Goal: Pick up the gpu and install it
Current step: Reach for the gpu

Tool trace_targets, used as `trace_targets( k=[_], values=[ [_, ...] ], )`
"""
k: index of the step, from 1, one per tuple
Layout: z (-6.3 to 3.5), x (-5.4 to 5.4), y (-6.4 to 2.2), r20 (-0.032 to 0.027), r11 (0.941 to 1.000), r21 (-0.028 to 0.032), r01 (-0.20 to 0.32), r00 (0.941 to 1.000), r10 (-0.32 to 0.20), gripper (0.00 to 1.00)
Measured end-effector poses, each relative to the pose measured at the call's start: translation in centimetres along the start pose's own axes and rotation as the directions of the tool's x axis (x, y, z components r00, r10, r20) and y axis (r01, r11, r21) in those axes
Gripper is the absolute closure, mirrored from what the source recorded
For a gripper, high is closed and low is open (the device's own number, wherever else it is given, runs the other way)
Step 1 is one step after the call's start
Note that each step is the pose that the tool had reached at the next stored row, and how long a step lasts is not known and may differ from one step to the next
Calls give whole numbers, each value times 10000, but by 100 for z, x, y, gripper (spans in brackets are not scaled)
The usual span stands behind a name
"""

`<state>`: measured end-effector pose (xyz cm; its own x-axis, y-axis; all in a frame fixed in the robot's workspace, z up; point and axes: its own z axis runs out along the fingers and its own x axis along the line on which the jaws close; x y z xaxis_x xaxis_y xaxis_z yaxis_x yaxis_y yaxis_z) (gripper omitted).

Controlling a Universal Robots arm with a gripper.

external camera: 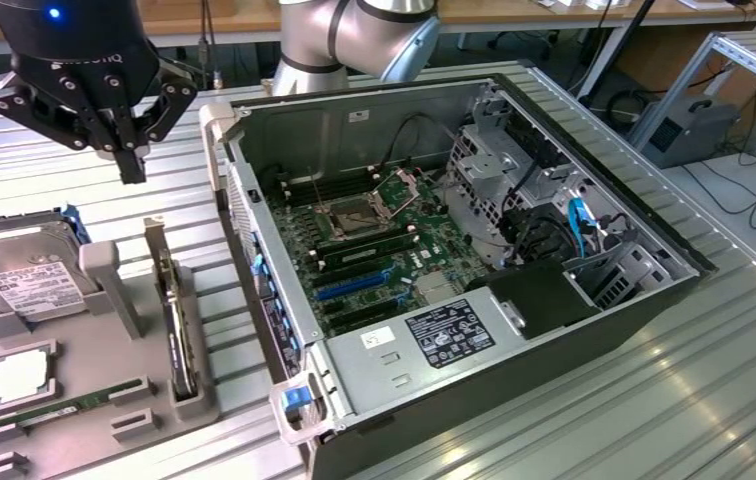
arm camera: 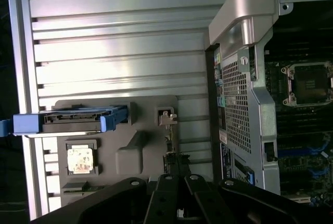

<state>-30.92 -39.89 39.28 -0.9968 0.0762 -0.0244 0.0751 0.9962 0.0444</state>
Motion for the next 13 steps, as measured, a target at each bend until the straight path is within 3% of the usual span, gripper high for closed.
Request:
trace_targets(
  k=[13],
  values=[
    [-1,22,-2,0,10000,0,-1,10000,1,89]
  ],
)
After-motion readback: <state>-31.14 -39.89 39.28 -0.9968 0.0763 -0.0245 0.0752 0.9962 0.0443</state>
